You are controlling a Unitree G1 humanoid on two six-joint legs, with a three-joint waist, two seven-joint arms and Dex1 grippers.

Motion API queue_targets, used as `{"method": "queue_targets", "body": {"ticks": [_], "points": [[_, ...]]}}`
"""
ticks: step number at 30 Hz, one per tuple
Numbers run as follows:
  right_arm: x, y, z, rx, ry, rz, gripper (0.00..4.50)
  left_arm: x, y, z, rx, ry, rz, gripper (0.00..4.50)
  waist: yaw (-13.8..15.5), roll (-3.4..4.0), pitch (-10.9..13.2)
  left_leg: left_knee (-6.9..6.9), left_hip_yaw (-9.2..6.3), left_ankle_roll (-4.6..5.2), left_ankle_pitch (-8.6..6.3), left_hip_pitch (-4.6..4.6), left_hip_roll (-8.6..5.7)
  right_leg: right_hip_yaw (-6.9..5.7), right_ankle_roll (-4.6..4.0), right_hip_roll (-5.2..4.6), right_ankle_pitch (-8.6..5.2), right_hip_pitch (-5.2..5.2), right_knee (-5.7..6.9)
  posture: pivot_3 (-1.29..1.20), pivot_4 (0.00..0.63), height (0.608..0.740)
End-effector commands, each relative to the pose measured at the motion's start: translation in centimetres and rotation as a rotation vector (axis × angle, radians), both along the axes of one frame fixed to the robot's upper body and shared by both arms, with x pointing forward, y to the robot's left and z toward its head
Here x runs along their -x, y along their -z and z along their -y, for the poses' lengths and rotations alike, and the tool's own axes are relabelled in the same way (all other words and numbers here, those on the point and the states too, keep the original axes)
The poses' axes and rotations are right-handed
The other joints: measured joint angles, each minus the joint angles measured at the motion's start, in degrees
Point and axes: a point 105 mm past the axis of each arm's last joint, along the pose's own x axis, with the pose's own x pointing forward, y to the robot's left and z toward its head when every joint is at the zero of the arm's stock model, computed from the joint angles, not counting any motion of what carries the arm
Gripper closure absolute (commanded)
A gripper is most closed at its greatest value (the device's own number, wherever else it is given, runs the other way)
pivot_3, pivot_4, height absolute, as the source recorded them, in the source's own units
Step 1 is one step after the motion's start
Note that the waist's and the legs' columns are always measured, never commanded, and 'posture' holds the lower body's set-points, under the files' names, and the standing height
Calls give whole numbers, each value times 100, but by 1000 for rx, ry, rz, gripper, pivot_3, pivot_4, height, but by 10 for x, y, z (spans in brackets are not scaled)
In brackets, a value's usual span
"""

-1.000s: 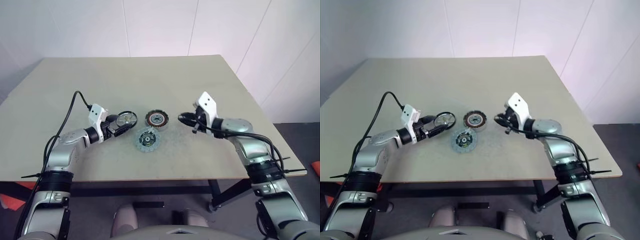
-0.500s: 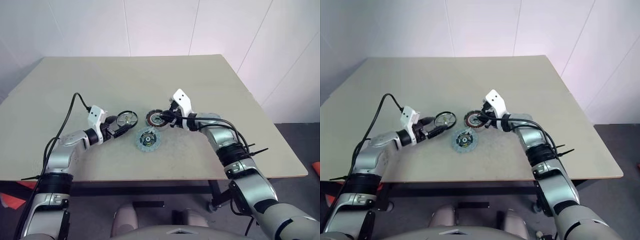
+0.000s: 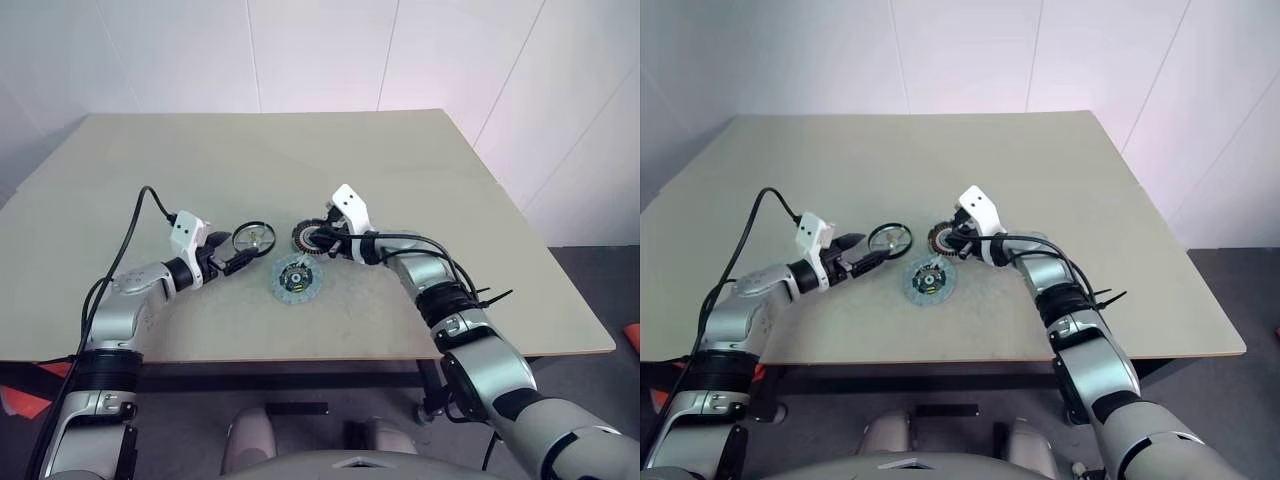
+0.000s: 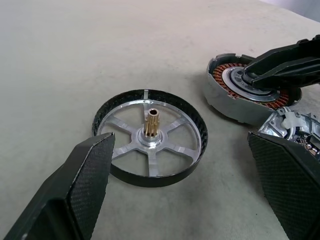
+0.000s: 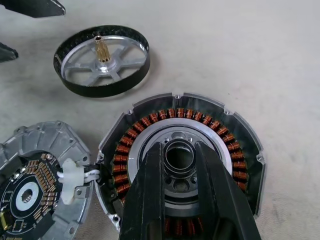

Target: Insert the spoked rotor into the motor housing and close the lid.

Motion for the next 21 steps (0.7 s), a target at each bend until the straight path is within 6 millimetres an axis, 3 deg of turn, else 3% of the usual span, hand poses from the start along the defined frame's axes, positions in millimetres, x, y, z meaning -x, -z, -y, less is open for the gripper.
{"method": "queue_targets", "body": {"ticks": [1, 6, 16, 19, 21], "points": [[-7, -14, -2, -12, 0, 42, 3950, -2, -16, -1, 1, 0, 59, 0, 0, 0, 0, 0, 0, 0, 0, 1, 0, 0, 0, 0, 0, 0, 1, 0, 0, 740], [-10, -21, -1, -5, 14, 103, 2278, -3, -15, -2, -2, -3, 58, 0, 2, 0, 0, 0, 0, -1, 1, 1, 0, 0, 0, 0, 0, 0, 2, 0, 0, 740], [-8, -45, -7, -73, -19, 149, 2278, -3, -15, -1, -2, 2, 56, 0, 1, 0, 0, 0, 0, -1, 0, -2, 1, 0, -1, 0, 0, -3, 1, 0, 0, 740], [-10, -47, -7, -87, -11, 147, 2855, -4, -15, -1, -2, 2, 56, 0, 3, 0, 0, 0, 0, -1, 0, -2, 0, 0, -1, 0, 0, -2, 1, 0, 0, 740], [-10, -45, -6, -82, -8, 142, 3604, -4, -15, -1, -2, 1, 57, 0, 1, 0, 0, 0, 0, -1, 0, -1, 1, 0, -1, 0, 0, -3, 1, 0, 0, 740]]}}
